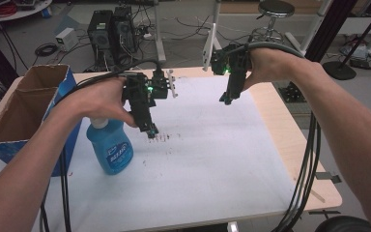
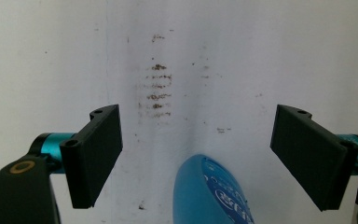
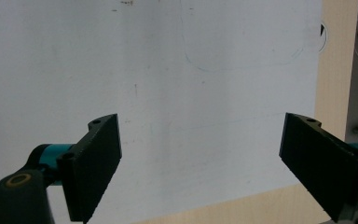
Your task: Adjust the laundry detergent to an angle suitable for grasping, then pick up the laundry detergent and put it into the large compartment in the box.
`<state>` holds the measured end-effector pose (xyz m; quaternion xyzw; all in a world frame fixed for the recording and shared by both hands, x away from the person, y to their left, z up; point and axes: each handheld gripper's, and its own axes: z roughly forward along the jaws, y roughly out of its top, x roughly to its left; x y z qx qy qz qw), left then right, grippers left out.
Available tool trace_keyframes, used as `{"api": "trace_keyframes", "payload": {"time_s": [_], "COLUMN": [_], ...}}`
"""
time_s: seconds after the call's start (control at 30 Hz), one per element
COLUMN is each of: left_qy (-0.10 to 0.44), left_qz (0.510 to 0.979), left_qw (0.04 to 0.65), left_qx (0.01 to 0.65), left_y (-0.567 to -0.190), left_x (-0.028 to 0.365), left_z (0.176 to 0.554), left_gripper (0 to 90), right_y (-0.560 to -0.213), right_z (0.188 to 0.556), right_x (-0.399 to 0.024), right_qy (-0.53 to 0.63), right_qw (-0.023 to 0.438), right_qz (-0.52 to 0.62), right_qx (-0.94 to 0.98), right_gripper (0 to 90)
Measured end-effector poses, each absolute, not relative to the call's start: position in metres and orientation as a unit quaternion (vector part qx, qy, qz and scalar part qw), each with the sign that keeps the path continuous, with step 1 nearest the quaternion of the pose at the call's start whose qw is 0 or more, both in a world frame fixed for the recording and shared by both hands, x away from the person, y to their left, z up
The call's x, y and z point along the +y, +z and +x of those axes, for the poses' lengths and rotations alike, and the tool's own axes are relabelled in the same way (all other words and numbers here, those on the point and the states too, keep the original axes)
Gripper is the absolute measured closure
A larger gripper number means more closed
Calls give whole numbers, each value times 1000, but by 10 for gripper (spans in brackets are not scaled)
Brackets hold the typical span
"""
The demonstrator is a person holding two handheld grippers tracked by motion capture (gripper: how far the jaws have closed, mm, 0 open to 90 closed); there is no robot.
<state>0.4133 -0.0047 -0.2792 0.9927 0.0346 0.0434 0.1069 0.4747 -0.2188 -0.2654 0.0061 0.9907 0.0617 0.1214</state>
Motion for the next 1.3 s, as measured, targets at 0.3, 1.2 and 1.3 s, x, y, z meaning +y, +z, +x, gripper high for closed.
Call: {"api": "trace_keyframes", "payload": {"time_s": [0.3,1.2,1.3], "left_qy": [44,44,50], "left_qz": [992,993,993], "left_qw": [108,107,99], "left_qx": [39,33,39], "left_y": [-278,-275,-275], "left_x": [-2,-9,-8], "left_z": [413,403,403], "left_gripper": [167,167,167], "right_y": [-268,-262,-262], "right_z": [476,468,467], "right_x": [-217,-219,-220], "right_qy": [60,54,49], "right_qw": [120,131,132], "right_qz": [6,6,3], "right_qx": [991,990,990], "right_gripper": [120,120,120]}}
